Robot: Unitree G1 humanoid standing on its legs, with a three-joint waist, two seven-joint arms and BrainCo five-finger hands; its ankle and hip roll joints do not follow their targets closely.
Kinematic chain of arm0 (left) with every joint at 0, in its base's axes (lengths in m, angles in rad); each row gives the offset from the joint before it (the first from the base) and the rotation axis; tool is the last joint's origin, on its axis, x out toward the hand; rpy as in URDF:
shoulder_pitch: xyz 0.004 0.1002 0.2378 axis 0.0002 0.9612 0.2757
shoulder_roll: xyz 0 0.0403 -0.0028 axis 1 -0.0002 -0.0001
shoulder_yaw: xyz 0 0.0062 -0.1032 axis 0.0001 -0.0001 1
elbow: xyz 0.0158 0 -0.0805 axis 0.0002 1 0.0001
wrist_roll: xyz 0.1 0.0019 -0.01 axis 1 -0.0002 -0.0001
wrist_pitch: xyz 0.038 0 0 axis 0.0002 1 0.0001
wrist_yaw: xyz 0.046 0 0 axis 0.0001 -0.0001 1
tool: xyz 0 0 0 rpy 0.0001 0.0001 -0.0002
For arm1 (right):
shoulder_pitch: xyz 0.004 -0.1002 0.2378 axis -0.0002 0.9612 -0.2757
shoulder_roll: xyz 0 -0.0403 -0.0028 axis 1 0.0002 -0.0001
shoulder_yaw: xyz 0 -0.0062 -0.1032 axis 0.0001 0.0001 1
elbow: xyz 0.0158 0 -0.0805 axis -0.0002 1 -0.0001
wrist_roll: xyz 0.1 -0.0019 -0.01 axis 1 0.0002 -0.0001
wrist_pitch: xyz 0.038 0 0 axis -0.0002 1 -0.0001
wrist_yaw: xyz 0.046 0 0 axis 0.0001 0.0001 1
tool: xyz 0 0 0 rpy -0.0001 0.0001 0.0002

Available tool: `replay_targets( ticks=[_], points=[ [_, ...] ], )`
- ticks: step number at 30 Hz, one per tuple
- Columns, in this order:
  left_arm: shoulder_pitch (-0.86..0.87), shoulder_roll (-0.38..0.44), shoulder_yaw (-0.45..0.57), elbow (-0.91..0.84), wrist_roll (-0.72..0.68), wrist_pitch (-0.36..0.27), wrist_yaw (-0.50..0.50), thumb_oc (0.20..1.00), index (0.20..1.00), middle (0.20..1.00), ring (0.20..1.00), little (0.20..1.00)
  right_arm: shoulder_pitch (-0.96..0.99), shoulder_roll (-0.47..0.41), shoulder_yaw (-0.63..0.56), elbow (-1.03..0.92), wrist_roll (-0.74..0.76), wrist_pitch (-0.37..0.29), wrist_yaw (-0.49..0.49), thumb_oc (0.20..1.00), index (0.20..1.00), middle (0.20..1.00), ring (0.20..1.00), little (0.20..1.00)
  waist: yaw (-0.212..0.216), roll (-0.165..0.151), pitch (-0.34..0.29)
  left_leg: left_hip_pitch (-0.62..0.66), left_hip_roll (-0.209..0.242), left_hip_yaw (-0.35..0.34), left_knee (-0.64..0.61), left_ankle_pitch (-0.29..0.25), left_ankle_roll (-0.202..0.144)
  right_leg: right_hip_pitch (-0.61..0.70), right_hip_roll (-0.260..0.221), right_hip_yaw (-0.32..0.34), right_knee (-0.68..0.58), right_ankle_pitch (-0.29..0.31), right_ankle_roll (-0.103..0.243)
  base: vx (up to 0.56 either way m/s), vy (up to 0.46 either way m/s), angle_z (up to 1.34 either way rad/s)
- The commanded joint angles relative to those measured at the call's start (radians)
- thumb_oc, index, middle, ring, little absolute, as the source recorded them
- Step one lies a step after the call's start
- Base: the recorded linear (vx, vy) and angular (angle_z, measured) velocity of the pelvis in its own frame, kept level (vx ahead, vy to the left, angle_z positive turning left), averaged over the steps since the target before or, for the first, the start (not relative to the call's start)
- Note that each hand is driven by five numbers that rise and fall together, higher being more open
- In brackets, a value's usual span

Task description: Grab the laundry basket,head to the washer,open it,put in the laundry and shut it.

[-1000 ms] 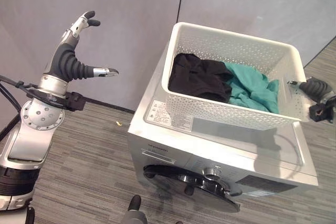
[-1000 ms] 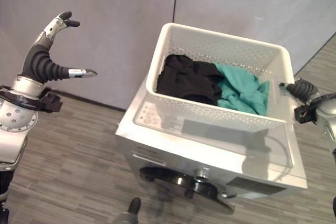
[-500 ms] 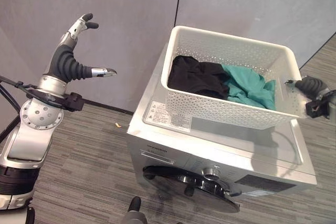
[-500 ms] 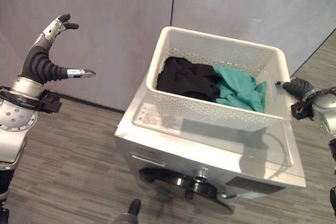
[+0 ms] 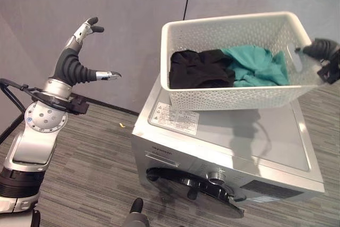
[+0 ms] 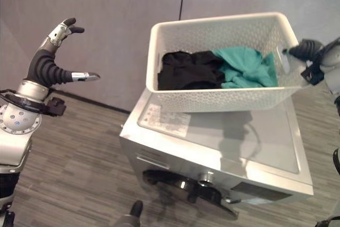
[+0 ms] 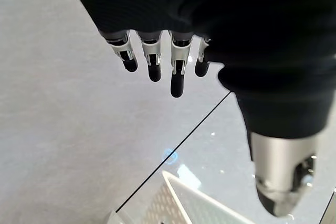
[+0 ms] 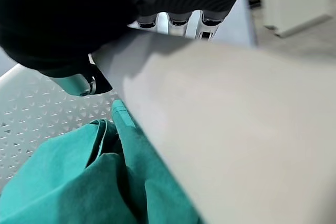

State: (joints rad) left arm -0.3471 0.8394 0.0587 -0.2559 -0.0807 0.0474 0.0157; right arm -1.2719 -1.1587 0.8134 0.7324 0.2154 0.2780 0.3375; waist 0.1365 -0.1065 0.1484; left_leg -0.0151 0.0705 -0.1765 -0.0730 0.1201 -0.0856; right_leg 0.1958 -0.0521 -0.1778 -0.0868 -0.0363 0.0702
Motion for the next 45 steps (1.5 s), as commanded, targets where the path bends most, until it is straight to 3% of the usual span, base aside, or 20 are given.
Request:
replay_targets(
  ticks=[1, 5, 14, 21, 31, 38, 45],
  points=[
    [0.038, -0.027, 0.052, -0.041, 0.007, -0.038, -0.005, 1.0, 1.0, 1.0, 1.0, 1.0, -0.058, -0.099, 0.062, -0.159, -0.097, -0.074, 0.015, 1.0, 1.0, 1.0, 1.0, 1.0, 0.022, 0.009, -0.07, 0.069, 0.073, 0.006, 0.082, -0.194, 0.018, -0.077, -0.057, -0.059, 0.125, -0.045, 0.033, 0.0, 0.0, 0.0],
    [0.089, -0.057, 0.086, -0.062, 0.046, -0.042, -0.025, 1.0, 1.0, 1.0, 1.0, 1.0, 0.079, -0.188, -0.011, -0.313, -0.107, -0.095, 0.06, 1.0, 1.0, 1.0, 1.0, 1.0, 0.024, 0.005, -0.072, 0.07, 0.07, 0.002, 0.083, -0.198, 0.018, -0.076, -0.057, -0.065, 0.132, -0.051, 0.033, 0.0, 0.0, 0.0],
    [0.117, -0.069, 0.118, -0.069, 0.086, -0.03, -0.042, 1.0, 1.0, 1.0, 1.0, 1.0, 0.269, -0.302, -0.12, -0.408, -0.183, -0.111, 0.115, 1.0, 1.0, 1.0, 1.0, 1.0, 0.012, 0.017, -0.063, 0.069, 0.071, -0.006, 0.092, -0.202, 0.02, -0.09, -0.064, -0.068, 0.18, -0.073, 0.035, 0.0, -0.002, 0.01],
    [0.104, -0.027, 0.129, -0.065, 0.105, -0.008, -0.064, 1.0, 1.0, 1.0, 1.0, 1.0, 0.578, -0.361, -0.328, -0.41, -0.271, -0.1, 0.17, 1.0, 1.0, 1.0, 1.0, 1.0, -0.008, 0.035, -0.05, 0.056, 0.066, -0.026, 0.103, -0.196, 0.021, -0.108, -0.076, -0.08, 0.22, -0.093, 0.034, 0.0, -0.003, 0.03],
    [0.077, -0.004, 0.12, -0.028, 0.109, 0.011, -0.068, 1.0, 1.0, 1.0, 1.0, 1.0, 0.895, -0.198, -0.581, -0.11, -0.38, -0.07, 0.157, 1.0, 1.0, 1.0, 1.0, 1.0, -0.013, 0.06, -0.05, 0.05, 0.057, -0.024, 0.089, -0.187, 0.026, -0.11, -0.081, -0.084, 0.205, -0.091, 0.03, 0.0, -0.004, 0.05],
    [0.056, -0.019, 0.108, 0.001, 0.109, 0.01, -0.048, 1.0, 1.0, 1.0, 1.0, 1.0, 0.907, -0.062, -0.624, 0.083, -0.318, -0.055, 0.096, 1.0, 1.0, 1.0, 1.0, 1.0, -0.011, 0.07, -0.059, 0.058, 0.05, -0.011, 0.071, -0.183, 0.029, -0.093, -0.079, -0.073, 0.153, -0.07, 0.03, 0.01, 0.005, -0.05],
    [0.052, -0.046, 0.106, 0.03, 0.103, -0.003, -0.007, 1.0, 1.0, 1.0, 1.0, 1.0, 0.804, 0.057, -0.633, 0.086, -0.159, -0.062, 0.001, 1.0, 1.0, 1.0, 1.0, 1.0, -0.013, 0.075, -0.068, 0.069, 0.045, 0.009, 0.053, -0.187, 0.034, -0.082, -0.079, -0.05, 0.097, -0.036, 0.035, 0.0, 0.01, -0.06]
  ],
)
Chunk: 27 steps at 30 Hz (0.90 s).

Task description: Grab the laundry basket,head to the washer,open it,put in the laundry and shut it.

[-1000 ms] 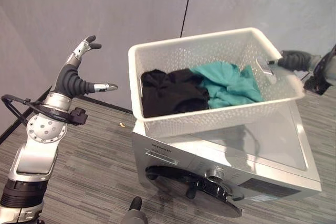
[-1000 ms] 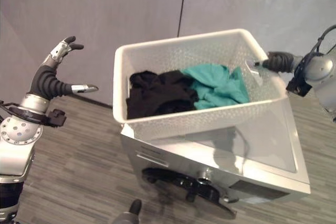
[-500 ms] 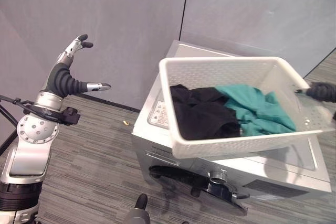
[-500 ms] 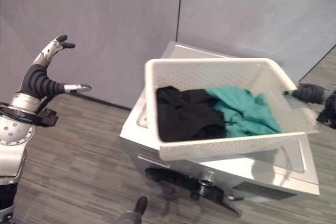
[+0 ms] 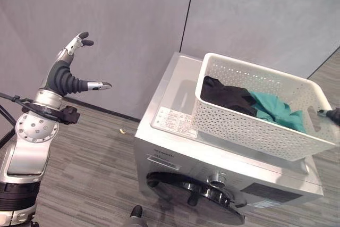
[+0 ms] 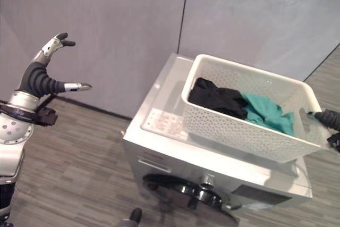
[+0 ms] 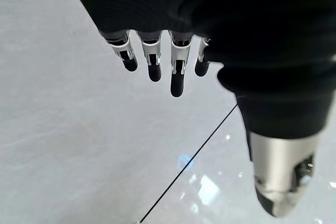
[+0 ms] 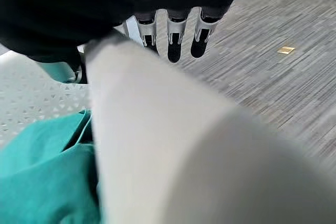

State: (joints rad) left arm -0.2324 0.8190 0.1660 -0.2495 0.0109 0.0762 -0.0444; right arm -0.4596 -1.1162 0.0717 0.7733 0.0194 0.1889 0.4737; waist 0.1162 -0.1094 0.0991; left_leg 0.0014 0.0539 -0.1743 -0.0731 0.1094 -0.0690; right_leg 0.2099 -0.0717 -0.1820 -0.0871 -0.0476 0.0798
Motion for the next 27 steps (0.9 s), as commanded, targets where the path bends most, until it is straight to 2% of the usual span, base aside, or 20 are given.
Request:
replay_targets(
  ticks=[1, 5, 11, 15, 21, 27],
  points=[
    [-0.064, -0.026, -0.003, 0.025, 0.009, -0.033, 0.058, 1.0, 1.0, 1.0, 1.0, 1.0, -0.034, 0.026, 0.112, 0.043, 0.065, 0.025, -0.153, 1.0, 1.0, 1.0, 1.0, 1.0, 0.008, 0.077, -0.019, 0.053, 0.061, 0.01, 0.054, -0.178, 0.018, -0.095, -0.059, -0.04, 0.092, -0.022, 0.025, 0.0, 0.011, -0.16],
    [-0.06, -0.031, -0.013, 0.026, -0.016, -0.045, 0.072, 1.0, 1.0, 1.0, 1.0, 1.0, -0.16, 0.054, 0.152, 0.103, 0.145, 0.014, -0.201, 1.0, 1.0, 1.0, 1.0, 1.0, 0.024, 0.069, -0.021, 0.051, 0.059, 0.016, 0.058, -0.18, 0.019, -0.092, -0.057, -0.028, 0.072, -0.007, 0.026, 0.0, 0.012, -0.13],
    [-0.043, -0.029, -0.011, 0.024, -0.035, -0.051, 0.087, 1.0, 1.0, 1.0, 1.0, 1.0, -0.284, 0.063, 0.241, 0.185, 0.171, 0.018, -0.218, 1.0, 1.0, 1.0, 1.0, 1.0, 0.035, 0.059, -0.023, 0.05, 0.061, 0.019, 0.058, -0.178, 0.018, -0.087, -0.053, -0.024, 0.062, -0.001, 0.024, 0.0, 0.004, -0.09],
    [-0.029, -0.025, -0.01, 0.014, -0.049, -0.051, 0.089, 1.0, 1.0, 1.0, 1.0, 1.0, -0.309, 0.066, 0.299, 0.255, 0.13, 0.031, -0.201, 1.0, 1.0, 1.0, 1.0, 1.0, 0.043, 0.053, -0.021, 0.05, 0.063, 0.012, 0.059, -0.178, 0.015, -0.083, -0.049, -0.03, 0.064, -0.003, 0.022, 0.01, -0.003, 0.02],
    [-0.026, -0.027, -0.017, 0.016, -0.053, -0.053, 0.097, 1.0, 1.0, 1.0, 1.0, 1.0, -0.338, 0.116, 0.365, 0.291, 0.081, 0.039, -0.181, 1.0, 1.0, 1.0, 1.0, 1.0, 0.054, 0.048, -0.018, 0.052, 0.065, 0.008, 0.058, -0.178, 0.015, -0.08, -0.046, -0.032, 0.063, 0.0, 0.022, 0.01, -0.006, 0.04],
    [-0.053, -0.032, -0.053, 0.005, -0.065, -0.05, 0.089, 1.0, 1.0, 1.0, 1.0, 1.0, -0.43, 0.144, 0.519, 0.342, -0.036, 0.043, -0.122, 1.0, 1.0, 1.0, 1.0, 1.0, 0.067, 0.04, -0.013, 0.046, 0.064, 0.006, 0.075, -0.186, 0.016, -0.083, -0.045, -0.029, 0.065, 0.002, 0.022, 0.0, 0.0, 0.0]
  ],
)
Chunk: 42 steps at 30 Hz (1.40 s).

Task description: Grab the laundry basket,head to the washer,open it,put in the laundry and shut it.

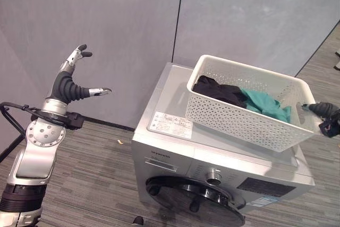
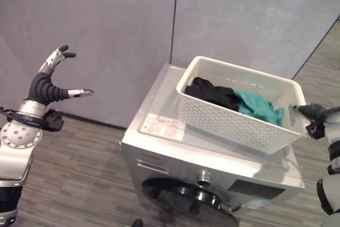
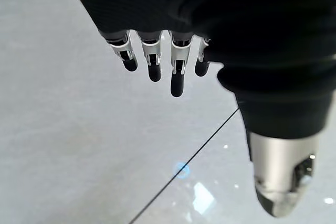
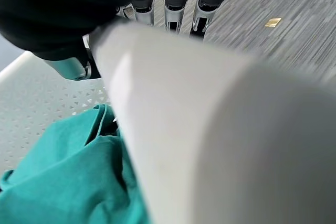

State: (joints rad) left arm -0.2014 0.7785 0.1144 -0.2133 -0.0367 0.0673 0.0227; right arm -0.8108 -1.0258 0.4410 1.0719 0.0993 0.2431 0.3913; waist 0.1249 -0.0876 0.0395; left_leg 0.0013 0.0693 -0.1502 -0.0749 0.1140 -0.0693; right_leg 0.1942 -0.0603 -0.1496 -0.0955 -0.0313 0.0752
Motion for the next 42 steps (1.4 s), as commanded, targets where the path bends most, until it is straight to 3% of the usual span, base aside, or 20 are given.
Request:
replay_targets(
  ticks=[1, 4, 9, 19, 28, 42],
  points=[
    [-0.088, 0.01, -0.008, -0.033, -0.015, -0.038, 0.018, 1.0, 1.0, 1.0, 1.0, 1.0, -0.092, 0.048, 0.177, 0.034, -0.15, -0.012, -0.029, 1.0, 1.0, 1.0, 1.0, 1.0, 0.06, 0.016, 0.046, 0.045, 0.049, -0.018, 0.079, -0.192, 0.016, -0.068, -0.057, -0.062, 0.074, -0.015, 0.026, 0.0, 0.0, 0.0],
    [-0.086, -0.001, -0.007, -0.034, -0.005, -0.03, 0.006, 1.0, 1.0, 1.0, 1.0, 1.0, -0.144, 0.02, 0.235, 0.0, -0.239, -0.01, -0.003, 1.0, 1.0, 1.0, 1.0, 1.0, 0.061, 0.015, 0.048, 0.042, 0.049, -0.018, 0.089, -0.198, 0.017, -0.067, -0.058, -0.061, 0.075, -0.016, 0.027, 0.0, 0.0, 0.0],
    [-0.087, -0.024, -0.029, -0.044, -0.022, -0.043, 0.014, 1.0, 1.0, 1.0, 1.0, 1.0, -0.291, 0.06, 0.242, 0.136, -0.185, -0.025, -0.093, 1.0, 1.0, 1.0, 1.0, 1.0, 0.074, 0.016, 0.051, 0.034, 0.044, -0.021, 0.108, -0.207, 0.021, -0.067, -0.061, -0.056, 0.073, -0.011, 0.029, 0.0, 0.0, 0.0],
    [-0.091, -0.018, -0.05, -0.035, -0.057, -0.054, 0.028, 1.0, 1.0, 1.0, 1.0, 1.0, -0.527, 0.087, 0.33, 0.271, -0.103, -0.03, -0.131, 1.0, 1.0, 1.0, 1.0, 1.0, 0.086, 0.006, 0.038, 0.035, 0.039, -0.026, 0.119, -0.216, 0.022, -0.058, -0.063, -0.058, 0.07, -0.008, 0.03, 0.0, 0.002, 0.01],
    [-0.095, -0.021, -0.063, -0.038, -0.058, -0.053, 0.025, 1.0, 1.0, 1.0, 1.0, 1.0, -0.536, 0.149, 0.375, 0.257, -0.127, -0.037, -0.123, 1.0, 1.0, 1.0, 1.0, 1.0, 0.097, 0.003, 0.038, 0.034, 0.04, -0.024, 0.135, -0.227, 0.024, -0.056, -0.064, -0.055, 0.074, -0.011, 0.028, 0.0, 0.0, 0.0],
    [-0.046, -0.032, -0.028, -0.048, -0.04, -0.049, 0.016, 1.0, 1.0, 1.0, 1.0, 1.0, -0.505, 0.083, 0.413, 0.17, -0.254, -0.041, -0.091, 1.0, 1.0, 1.0, 1.0, 1.0, 0.09, 0.003, 0.04, 0.037, 0.039, -0.028, 0.135, -0.231, 0.024, -0.052, -0.065, -0.056, 0.074, -0.013, 0.028, 0.0, 0.0, 0.0]
  ],
)
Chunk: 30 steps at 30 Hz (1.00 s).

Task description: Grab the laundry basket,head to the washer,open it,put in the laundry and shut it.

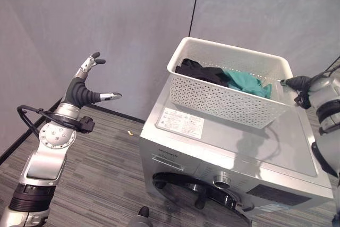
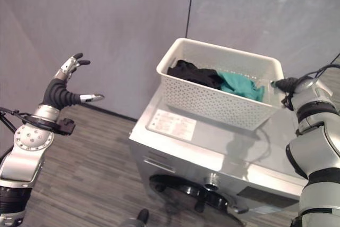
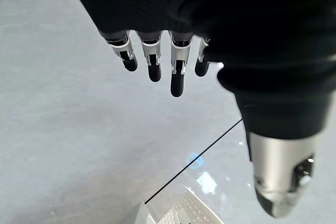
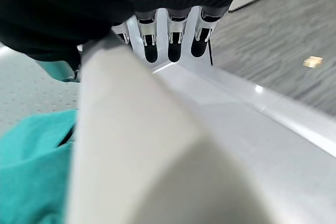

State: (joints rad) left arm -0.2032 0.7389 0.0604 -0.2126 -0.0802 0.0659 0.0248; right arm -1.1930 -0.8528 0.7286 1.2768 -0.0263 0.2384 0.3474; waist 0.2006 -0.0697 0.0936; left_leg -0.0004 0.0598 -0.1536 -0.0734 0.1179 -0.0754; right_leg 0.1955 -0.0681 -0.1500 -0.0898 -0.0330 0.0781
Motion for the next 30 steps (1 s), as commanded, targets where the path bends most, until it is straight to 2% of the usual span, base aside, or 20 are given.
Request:
replay_targets(
  ticks=[1, 2, 8, 15, 18, 20, 21, 23, 24, 27, 28, 29, 30],
  points=[
    [-0.043, 0.007, 0.027, -0.049, 0.004, -0.048, 0.013, 1.0, 1.0, 1.0, 1.0, 1.0, -0.122, -0.092, 0.124, -0.038, -0.129, -0.034, -0.045, 1.0, 1.0, 1.0, 1.0, 1.0, 0.014, -0.014, -0.015, 0.039, 0.049, -0.025, 0.134, -0.235, 0.03, -0.053, -0.057, -0.056, 0.068, -0.012, 0.025, 0.0, 0.0, 0.0],
    [-0.046, 0.004, 0.032, -0.041, 0.0, -0.054, 0.022, 1.0, 1.0, 1.0, 1.0, 1.0, -0.113, -0.099, 0.094, -0.061, -0.087, -0.037, -0.057, 1.0, 1.0, 1.0, 1.0, 1.0, 0.009, -0.011, -0.014, 0.04, 0.048, -0.024, 0.133, -0.235, 0.031, -0.054, -0.058, -0.053, 0.069, -0.01, 0.026, 0.0, 0.0, 0.0],
    [-0.04, 0.001, 0.032, -0.039, 0.002, -0.053, 0.023, 1.0, 1.0, 1.0, 1.0, 1.0, -0.083, -0.105, 0.073, -0.071, -0.084, -0.04, -0.067, 1.0, 1.0, 1.0, 1.0, 1.0, 0.008, -0.009, -0.016, 0.045, 0.049, -0.021, 0.131, -0.236, 0.031, -0.054, -0.059, -0.052, 0.068, -0.009, 0.027, 0.0, 0.0, 0.0],
    [-0.028, 0.001, 0.033, -0.036, 0.001, -0.047, 0.022, 1.0, 1.0, 1.0, 1.0, 1.0, -0.051, -0.11, 0.074, -0.049, -0.112, -0.034, -0.059, 1.0, 1.0, 1.0, 1.0, 1.0, 0.008, -0.008, -0.015, 0.048, 0.049, -0.02, 0.126, -0.234, 0.033, -0.053, -0.06, -0.057, 0.068, -0.011, 0.026, 0.0, 0.0, 0.0],
    [-0.015, 0.002, 0.048, -0.036, 0.006, -0.04, 0.019, 1.0, 1.0, 1.0, 1.0, 1.0, -0.04, -0.124, 0.084, -0.093, -0.172, -0.03, -0.043, 1.0, 1.0, 1.0, 1.0, 1.0, 0.006, -0.008, -0.016, 0.049, 0.049, -0.02, 0.126, -0.236, 0.033, -0.051, -0.061, -0.057, 0.068, -0.012, 0.027, -0.01, 0.004, 0.0],
    [-0.003, -0.01, 0.062, -0.035, 0.016, -0.039, 0.021, 1.0, 1.0, 1.0, 1.0, 1.0, -0.013, -0.128, 0.05, -0.144, -0.179, -0.029, -0.057, 1.0, 1.0, 1.0, 1.0, 1.0, 0.001, -0.005, -0.014, 0.044, 0.045, -0.019, 0.127, -0.226, 0.034, -0.056, -0.064, -0.057, 0.07, -0.006, 0.026, -0.04, 0.016, 0.0],
    [0.004, -0.021, 0.068, -0.031, 0.02, -0.046, 0.03, 1.0, 1.0, 1.0, 1.0, 1.0, 0.026, -0.11, -0.008, -0.156, -0.14, -0.035, -0.097, 1.0, 1.0, 1.0, 1.0, 1.0, -0.001, 0.0, -0.014, 0.045, 0.045, -0.018, 0.125, -0.226, 0.035, -0.055, -0.065, -0.056, 0.07, -0.006, 0.027, 0.03, 0.004, -0.02],
    [0.007, -0.024, 0.066, -0.029, 0.018, -0.047, 0.034, 1.0, 1.0, 1.0, 1.0, 1.0, 0.049, -0.097, -0.039, -0.152, -0.117, -0.035, -0.116, 1.0, 1.0, 1.0, 1.0, 1.0, -0.002, 0.0, -0.015, 0.046, 0.045, -0.017, 0.125, -0.226, 0.036, -0.056, -0.065, -0.055, 0.069, -0.006, 0.027, 0.0, 0.0, 0.0],
    [0.021, -0.03, 0.071, -0.023, 0.009, -0.052, 0.049, 1.0, 1.0, 1.0, 1.0, 1.0, 0.1, -0.061, -0.121, -0.136, -0.023, -0.035, -0.156, 1.0, 1.0, 1.0, 1.0, 1.0, -0.004, 0.006, -0.014, 0.048, 0.045, -0.015, 0.125, -0.227, 0.037, -0.055, -0.065, -0.052, 0.071, -0.006, 0.026, 0.0, 0.0, 0.0],
    [0.027, -0.027, 0.067, -0.019, 0.003, -0.056, 0.053, 1.0, 1.0, 1.0, 1.0, 1.0, 0.134, -0.035, -0.172, -0.113, 0.041, -0.039, -0.176, 1.0, 1.0, 1.0, 1.0, 1.0, -0.003, 0.003, -0.018, 0.054, 0.048, -0.013, 0.122, -0.236, 0.038, -0.051, -0.063, -0.048, 0.07, -0.014, 0.026, 0.0, 0.002, -0.02],
    [0.039, -0.031, 0.068, -0.013, -0.003, -0.058, 0.055, 1.0, 1.0, 1.0, 1.0, 1.0, 0.171, 0.01, -0.24, -0.071, 0.155, -0.045, -0.184, 1.0, 1.0, 1.0, 1.0, 1.0, -0.003, 0.008, -0.012, 0.052, 0.046, -0.011, 0.125, -0.225, 0.039, -0.054, -0.065, -0.047, 0.073, -0.004, 0.024, 0.04, -0.007, -0.03],
    [0.039, -0.029, 0.067, -0.013, -0.003, -0.058, 0.056, 1.0, 1.0, 1.0, 1.0, 1.0, 0.174, 0.011, -0.242, -0.071, 0.156, -0.045, -0.184, 1.0, 1.0, 1.0, 1.0, 1.0, -0.003, 0.007, -0.018, 0.058, 0.049, -0.012, 0.121, -0.235, 0.039, -0.049, -0.062, -0.046, 0.07, -0.013, 0.026, -0.03, 0.001, -0.04],
    [0.052, -0.025, 0.074, -0.008, -0.002, -0.059, 0.062, 1.0, 1.0, 1.0, 1.0, 1.0, 0.214, 0.042, -0.3, -0.043, 0.24, -0.049, -0.189, 1.0, 1.0, 1.0, 1.0, 1.0, -0.004, 0.008, -0.017, 0.054, 0.046, -0.012, 0.119, -0.224, 0.039, -0.053, -0.064, -0.045, 0.071, -0.007, 0.024, 0.05, -0.012, -0.06]
  ],
)
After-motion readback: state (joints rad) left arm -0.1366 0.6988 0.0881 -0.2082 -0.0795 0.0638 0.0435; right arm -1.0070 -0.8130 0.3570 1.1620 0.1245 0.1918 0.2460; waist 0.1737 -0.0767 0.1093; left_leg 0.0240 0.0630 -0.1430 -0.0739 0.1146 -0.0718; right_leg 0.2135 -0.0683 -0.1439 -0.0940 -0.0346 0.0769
